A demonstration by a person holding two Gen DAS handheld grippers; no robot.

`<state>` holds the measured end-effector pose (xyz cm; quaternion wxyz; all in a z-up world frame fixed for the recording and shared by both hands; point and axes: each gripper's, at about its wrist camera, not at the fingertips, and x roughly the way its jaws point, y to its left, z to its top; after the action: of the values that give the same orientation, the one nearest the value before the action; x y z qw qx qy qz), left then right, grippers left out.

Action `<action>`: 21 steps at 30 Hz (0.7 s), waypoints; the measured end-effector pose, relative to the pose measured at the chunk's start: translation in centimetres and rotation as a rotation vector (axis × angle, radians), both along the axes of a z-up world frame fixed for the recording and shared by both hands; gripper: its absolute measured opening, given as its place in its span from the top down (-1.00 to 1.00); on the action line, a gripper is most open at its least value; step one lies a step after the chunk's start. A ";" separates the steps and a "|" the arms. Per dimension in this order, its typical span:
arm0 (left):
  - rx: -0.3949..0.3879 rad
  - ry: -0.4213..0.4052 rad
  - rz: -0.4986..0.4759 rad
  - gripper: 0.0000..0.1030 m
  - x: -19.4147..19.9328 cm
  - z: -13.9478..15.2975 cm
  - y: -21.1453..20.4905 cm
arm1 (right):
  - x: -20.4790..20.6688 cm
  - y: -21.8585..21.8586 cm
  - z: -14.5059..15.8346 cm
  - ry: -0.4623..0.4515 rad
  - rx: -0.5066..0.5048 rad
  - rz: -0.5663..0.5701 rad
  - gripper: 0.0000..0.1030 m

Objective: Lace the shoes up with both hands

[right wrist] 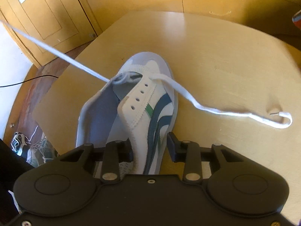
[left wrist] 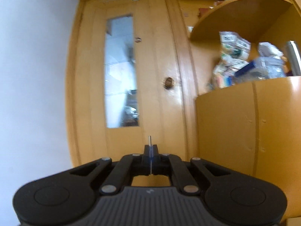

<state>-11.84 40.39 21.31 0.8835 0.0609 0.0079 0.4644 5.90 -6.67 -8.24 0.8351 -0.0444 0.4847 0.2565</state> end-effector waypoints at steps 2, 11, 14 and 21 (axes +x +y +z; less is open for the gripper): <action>0.012 -0.014 0.020 0.99 -1.0 1.6 0.6 | 0.0 -0.3 -0.5 0.004 0.013 -0.002 0.31; -0.060 0.046 -0.379 0.99 4.6 -1.8 -8.6 | 0.4 -7.7 3.1 0.039 0.169 0.021 -0.02; -0.107 0.107 -0.536 0.99 7.9 -5.5 -13.0 | 0.7 -9.8 3.0 0.048 0.200 -0.029 -0.03; -0.172 0.233 -0.842 0.99 14.1 -10.9 -22.0 | 0.3 -13.9 4.1 0.095 0.371 -0.028 -0.07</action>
<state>2.24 18.39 10.37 0.9907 0.0368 0.1205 0.0519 6.21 -20.57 -4.11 0.8085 0.1292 0.4687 0.3316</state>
